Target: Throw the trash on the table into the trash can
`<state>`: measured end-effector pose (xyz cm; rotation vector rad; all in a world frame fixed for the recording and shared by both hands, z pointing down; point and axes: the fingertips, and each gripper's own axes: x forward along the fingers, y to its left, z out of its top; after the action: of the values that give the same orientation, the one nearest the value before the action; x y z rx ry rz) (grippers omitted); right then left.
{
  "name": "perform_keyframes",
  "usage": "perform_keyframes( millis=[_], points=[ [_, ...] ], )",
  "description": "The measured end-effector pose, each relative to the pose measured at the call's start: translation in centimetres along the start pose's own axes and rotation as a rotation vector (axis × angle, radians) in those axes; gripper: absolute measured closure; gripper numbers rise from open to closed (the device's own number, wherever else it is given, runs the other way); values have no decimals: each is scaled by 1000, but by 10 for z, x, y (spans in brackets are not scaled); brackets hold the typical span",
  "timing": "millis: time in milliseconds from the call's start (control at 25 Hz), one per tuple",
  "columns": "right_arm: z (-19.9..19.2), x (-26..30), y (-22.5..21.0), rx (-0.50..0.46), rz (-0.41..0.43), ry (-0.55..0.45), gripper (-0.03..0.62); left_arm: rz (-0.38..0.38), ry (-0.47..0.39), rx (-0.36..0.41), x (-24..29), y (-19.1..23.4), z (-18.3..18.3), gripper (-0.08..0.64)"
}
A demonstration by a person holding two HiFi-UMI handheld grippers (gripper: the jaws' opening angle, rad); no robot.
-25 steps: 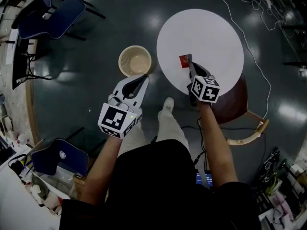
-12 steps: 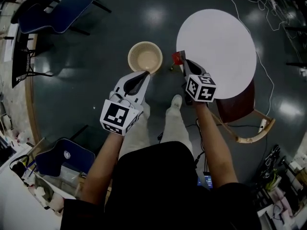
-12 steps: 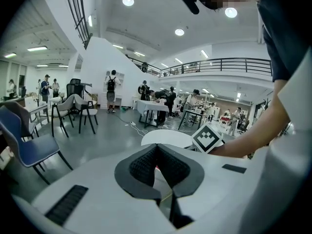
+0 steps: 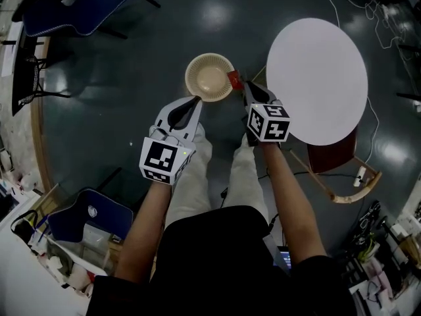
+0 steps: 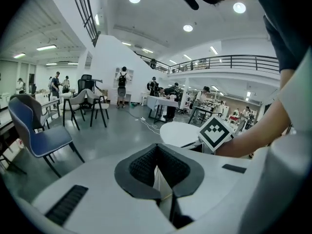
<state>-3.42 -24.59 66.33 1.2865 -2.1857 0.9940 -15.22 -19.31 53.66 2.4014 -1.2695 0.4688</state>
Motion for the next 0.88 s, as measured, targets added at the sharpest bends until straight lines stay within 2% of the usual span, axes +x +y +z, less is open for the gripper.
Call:
perform_keyframes(
  millis=[360, 600, 880],
  points=[
    [-37, 68, 0, -7, -4, 67, 572, -23, 20, -80, 43, 35, -68, 545],
    [-80, 114, -8, 3, -17, 117, 572, -50, 49, -37, 77, 53, -117, 545],
    [-117, 167, -19, 9, -7, 134, 572, -22, 60, -74, 102, 88, -168, 545]
  ],
)
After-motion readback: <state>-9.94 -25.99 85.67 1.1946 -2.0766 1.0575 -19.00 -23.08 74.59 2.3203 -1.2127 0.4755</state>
